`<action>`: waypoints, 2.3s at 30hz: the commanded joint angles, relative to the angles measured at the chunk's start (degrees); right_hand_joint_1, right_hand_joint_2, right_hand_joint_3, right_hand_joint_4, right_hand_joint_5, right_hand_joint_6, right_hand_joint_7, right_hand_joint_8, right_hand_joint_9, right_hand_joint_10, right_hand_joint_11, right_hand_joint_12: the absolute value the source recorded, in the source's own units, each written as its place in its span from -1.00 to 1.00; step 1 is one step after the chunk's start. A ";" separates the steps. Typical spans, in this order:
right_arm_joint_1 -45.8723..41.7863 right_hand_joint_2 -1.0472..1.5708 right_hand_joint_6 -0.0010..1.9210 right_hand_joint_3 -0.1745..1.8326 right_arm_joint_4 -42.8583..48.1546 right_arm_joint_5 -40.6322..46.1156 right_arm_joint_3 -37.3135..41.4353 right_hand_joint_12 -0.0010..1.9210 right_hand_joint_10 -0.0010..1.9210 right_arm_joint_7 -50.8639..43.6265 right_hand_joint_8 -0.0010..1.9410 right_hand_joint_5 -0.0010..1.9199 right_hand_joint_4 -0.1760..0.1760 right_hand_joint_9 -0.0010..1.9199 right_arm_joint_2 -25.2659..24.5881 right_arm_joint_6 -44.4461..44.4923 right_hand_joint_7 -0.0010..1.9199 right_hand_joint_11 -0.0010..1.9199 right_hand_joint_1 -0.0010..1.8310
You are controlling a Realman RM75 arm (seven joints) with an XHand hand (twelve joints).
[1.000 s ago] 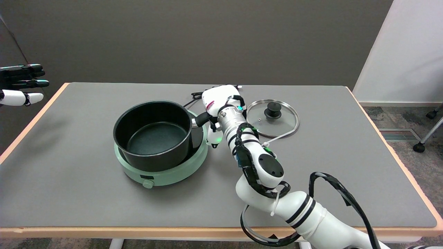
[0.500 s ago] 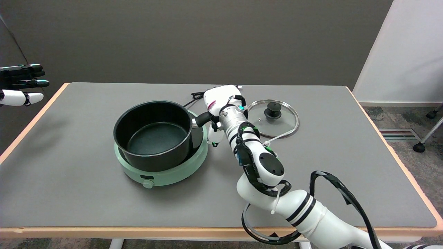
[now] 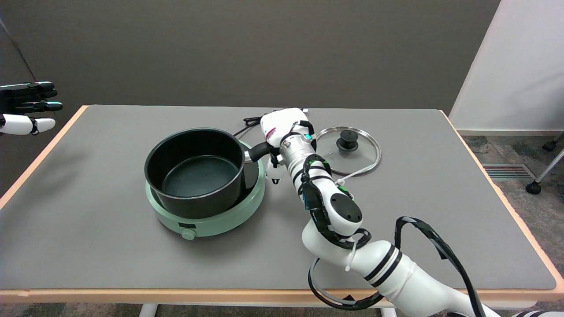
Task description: Pick up the soup pot.
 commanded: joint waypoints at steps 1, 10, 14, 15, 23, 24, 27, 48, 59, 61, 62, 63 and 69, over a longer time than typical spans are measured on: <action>-0.21 0.02 0.63 0.03 -0.08 -0.10 -0.16 0.63 0.63 -0.25 0.61 0.63 -0.53 0.63 0.07 0.76 0.63 0.63 0.26; -1.05 0.23 0.77 -0.21 1.41 3.08 -0.51 0.77 0.77 -0.01 0.75 0.77 -0.43 0.77 0.07 0.79 0.77 0.77 0.25; -1.34 0.01 1.00 0.19 1.84 4.85 -0.75 1.00 1.00 -0.28 0.98 1.00 -0.07 1.00 0.07 0.84 1.00 1.00 0.25; -1.45 -0.05 1.00 0.21 1.92 4.91 -0.75 1.00 1.00 -0.30 0.98 1.00 -0.07 1.00 0.07 1.07 1.00 1.00 0.26; -2.04 0.10 1.00 -0.06 2.67 5.24 -0.23 1.00 1.00 0.61 0.98 1.00 -0.09 1.00 0.71 2.07 1.00 1.00 0.34; -2.04 0.15 1.00 -0.06 2.67 5.24 -0.20 1.00 1.00 0.87 0.98 1.00 -0.10 1.00 0.71 2.07 1.00 1.00 0.34; -1.96 0.25 1.00 -0.11 2.67 5.24 -0.20 1.00 1.00 0.92 0.98 1.00 -0.11 1.00 0.71 2.07 1.00 1.00 0.36; -2.44 0.73 1.00 -0.44 3.07 4.76 0.28 1.00 1.00 5.55 0.98 1.00 -0.14 1.00 1.08 2.15 1.00 1.00 -0.08; -2.02 0.67 1.00 0.01 3.99 4.14 0.58 1.00 1.00 6.14 0.98 1.00 -0.19 1.00 2.73 3.51 1.00 1.00 0.03; -1.65 0.67 1.00 0.04 4.52 4.12 0.73 1.00 1.00 6.14 0.98 1.00 -0.18 1.00 3.47 3.87 1.00 1.00 0.03; -1.41 0.67 1.00 0.05 4.82 4.12 0.92 1.00 1.00 6.14 0.98 1.00 -0.18 1.00 4.03 4.19 1.00 1.00 0.04; -1.28 0.67 1.00 0.06 5.05 4.12 1.10 1.00 1.00 6.14 0.98 1.00 -0.18 1.00 4.38 4.46 1.00 1.00 0.04; -1.06 0.67 1.00 0.09 7.29 4.12 3.39 1.00 1.00 6.14 0.98 1.00 -0.17 1.00 7.02 7.18 1.00 1.00 0.04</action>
